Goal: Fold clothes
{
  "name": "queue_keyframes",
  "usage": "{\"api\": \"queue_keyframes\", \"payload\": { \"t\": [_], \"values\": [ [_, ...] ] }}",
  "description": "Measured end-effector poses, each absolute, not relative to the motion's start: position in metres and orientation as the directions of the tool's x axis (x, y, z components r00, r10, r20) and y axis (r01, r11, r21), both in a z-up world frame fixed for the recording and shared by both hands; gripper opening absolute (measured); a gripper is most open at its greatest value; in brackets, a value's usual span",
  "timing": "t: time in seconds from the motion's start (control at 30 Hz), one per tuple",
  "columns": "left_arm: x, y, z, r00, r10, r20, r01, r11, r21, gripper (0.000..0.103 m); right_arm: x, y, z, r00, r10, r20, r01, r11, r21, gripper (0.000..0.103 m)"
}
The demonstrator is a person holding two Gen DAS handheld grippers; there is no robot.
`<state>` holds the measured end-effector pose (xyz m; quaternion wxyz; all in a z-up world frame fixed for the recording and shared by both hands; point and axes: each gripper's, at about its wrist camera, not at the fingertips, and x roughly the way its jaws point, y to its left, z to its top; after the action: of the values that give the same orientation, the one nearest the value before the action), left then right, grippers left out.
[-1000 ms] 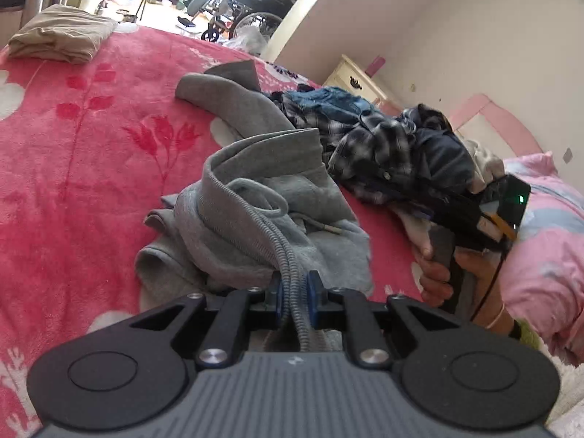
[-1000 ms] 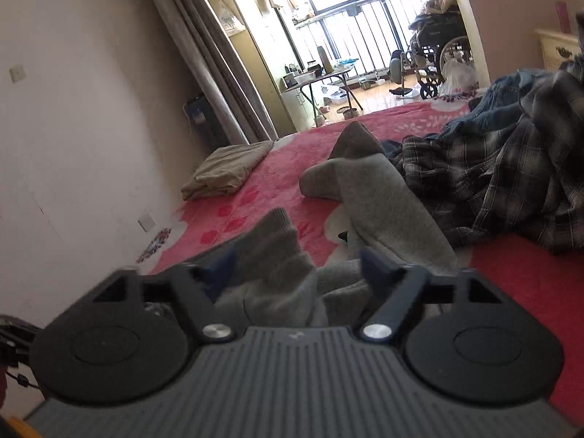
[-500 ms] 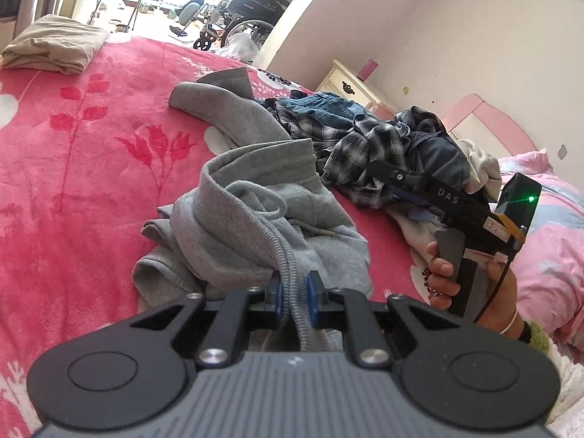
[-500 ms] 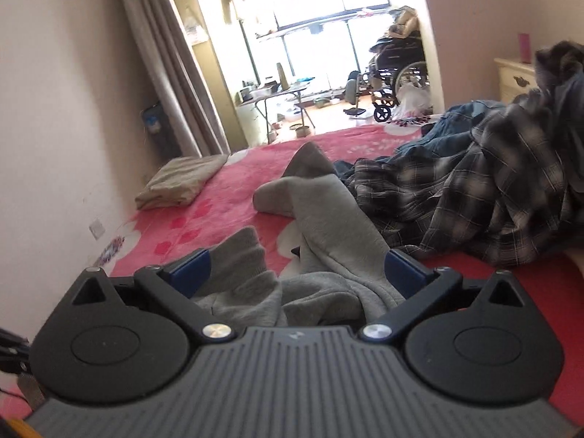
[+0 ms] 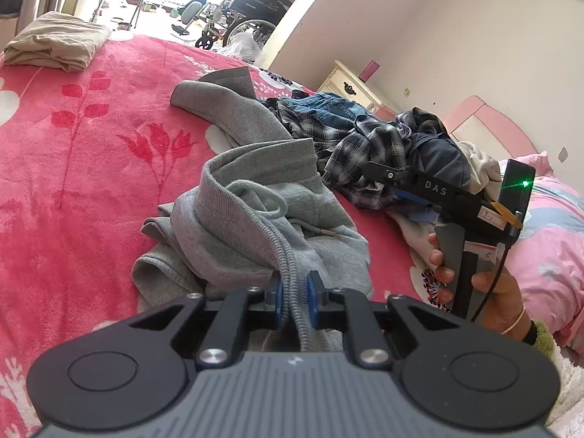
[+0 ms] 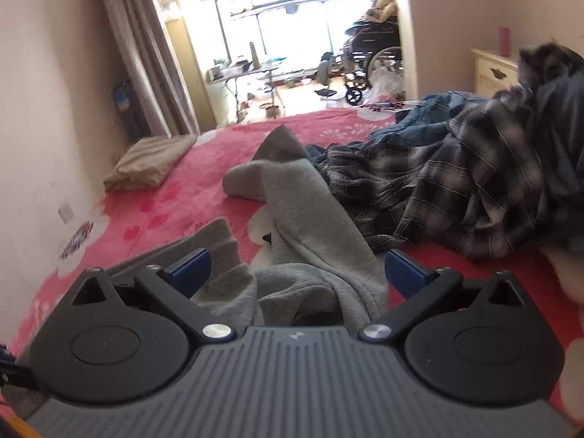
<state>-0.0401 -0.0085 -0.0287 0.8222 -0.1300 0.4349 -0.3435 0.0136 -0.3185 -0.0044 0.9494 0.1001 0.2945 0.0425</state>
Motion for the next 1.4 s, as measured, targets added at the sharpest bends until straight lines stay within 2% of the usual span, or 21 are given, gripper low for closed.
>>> {"api": "queue_keyframes", "payload": {
  "t": [0.43,0.57,0.63,0.73,0.87,1.03,1.1,1.23,1.27,1.33,1.4],
  "values": [
    [-0.041,-0.008,-0.031,0.382,-0.678,-0.628,0.448,0.73,-0.516,0.015,0.01,-0.315,0.009,0.822,0.262,-0.506,-0.16,0.958,0.236,0.102],
    [-0.041,-0.01,-0.031,0.381,-0.674,-0.633,0.444,0.734,-0.514,0.015,-0.013,-0.318,0.028,0.908,0.257,-0.331,-0.197,0.959,0.205,0.102],
    [-0.041,-0.011,-0.032,0.38,-0.672,-0.635,0.445,0.735,-0.512,0.015,-0.011,-0.321,0.025,0.912,0.264,-0.315,-0.217,0.96,0.177,0.102],
    [-0.04,-0.012,-0.034,0.381,-0.673,-0.634,0.451,0.734,-0.507,0.015,0.005,-0.328,0.007,0.867,0.237,-0.438,-0.192,0.971,0.145,0.1],
    [-0.039,-0.012,-0.038,0.365,-0.672,-0.644,0.462,0.731,-0.502,0.015,0.009,-0.336,-0.005,0.853,0.311,-0.419,-0.296,0.95,0.104,0.095],
    [-0.037,-0.012,-0.043,0.341,-0.672,-0.658,0.475,0.727,-0.496,0.015,0.032,-0.322,-0.017,0.758,0.441,-0.481,-0.504,0.864,-0.002,0.072],
    [-0.036,-0.011,-0.046,0.331,-0.675,-0.66,0.479,0.722,-0.499,0.015,0.048,-0.317,-0.022,0.688,0.512,-0.515,-0.577,0.816,0.04,0.066],
    [-0.034,-0.008,-0.053,0.299,-0.679,-0.67,0.478,0.715,-0.511,0.016,0.098,-0.308,-0.036,0.512,0.633,-0.581,-0.659,0.723,0.207,0.067],
    [-0.033,-0.008,-0.055,0.293,-0.679,-0.673,0.476,0.714,-0.513,0.016,0.114,-0.308,-0.041,0.443,0.671,-0.594,-0.661,0.693,0.289,0.067],
    [-0.031,-0.006,-0.058,0.278,-0.682,-0.676,0.473,0.71,-0.522,0.021,0.142,-0.31,-0.053,0.314,0.733,-0.603,-0.634,0.635,0.441,0.067],
    [-0.03,-0.005,-0.06,0.264,-0.687,-0.677,0.471,0.704,-0.531,0.027,0.159,-0.311,-0.063,0.227,0.765,-0.603,-0.618,0.591,0.518,0.067]
  ]
}}
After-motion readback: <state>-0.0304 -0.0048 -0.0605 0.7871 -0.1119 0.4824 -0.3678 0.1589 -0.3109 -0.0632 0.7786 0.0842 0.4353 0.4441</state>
